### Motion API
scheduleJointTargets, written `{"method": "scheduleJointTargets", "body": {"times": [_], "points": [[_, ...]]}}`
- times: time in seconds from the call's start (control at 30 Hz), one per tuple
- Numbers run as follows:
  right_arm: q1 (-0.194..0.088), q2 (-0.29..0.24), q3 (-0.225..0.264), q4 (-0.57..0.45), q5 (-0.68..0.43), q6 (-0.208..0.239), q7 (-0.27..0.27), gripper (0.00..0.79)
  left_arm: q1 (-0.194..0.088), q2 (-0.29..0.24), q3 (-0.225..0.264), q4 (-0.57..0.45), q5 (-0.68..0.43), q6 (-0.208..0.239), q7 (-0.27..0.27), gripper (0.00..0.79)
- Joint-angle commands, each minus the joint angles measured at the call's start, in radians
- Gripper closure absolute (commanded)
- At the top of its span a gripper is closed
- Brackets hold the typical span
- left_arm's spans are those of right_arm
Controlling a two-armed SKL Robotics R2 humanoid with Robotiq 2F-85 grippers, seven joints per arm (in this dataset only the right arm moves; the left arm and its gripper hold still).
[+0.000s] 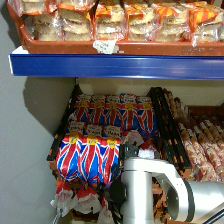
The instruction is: Pick up bread
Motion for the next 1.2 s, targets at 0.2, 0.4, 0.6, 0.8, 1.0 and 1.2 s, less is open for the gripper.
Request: {"method": "scheduleJointTargets", "body": {"times": [0.2, 0.4, 0.6, 0.8, 1.0, 1.2], "points": [[0.007, 0.024, 0.010, 0.032, 0.039, -0.013, 0.000, 0.000, 0.000, 0.000, 0.000, 0.000, 0.000, 0.000, 0.000, 0.785], [0.012, 0.038, 0.021, 0.058, 0.068, -0.027, 0.000, 0.000, 0.000, 0.000, 0.000, 0.000, 0.000, 0.000, 0.000, 0.785], [0.019, 0.054, 0.032, 0.078, 0.124, -0.029, -0.007, 0.000, 0.000, 0.000, 0.000, 0.000, 0.000, 0.000, 0.000, 0.785], [0.025, 0.074, 0.046, 0.103, 0.168, -0.033, -0.014, 0.000, 0.000, 0.000, 0.000, 0.000, 0.000, 0.000, 0.000, 0.785], [0.029, 0.085, 0.059, 0.128, 0.168, -0.044, -0.008, 0.000, 0.000, 0.000, 0.000, 0.000, 0.000, 0.000, 0.000, 0.785], [0.032, 0.099, 0.070, 0.166, 0.168, -0.064, -0.003, 0.000, 0.000, 0.000, 0.000, 0.000, 0.000, 0.000, 0.000, 0.785]]}}
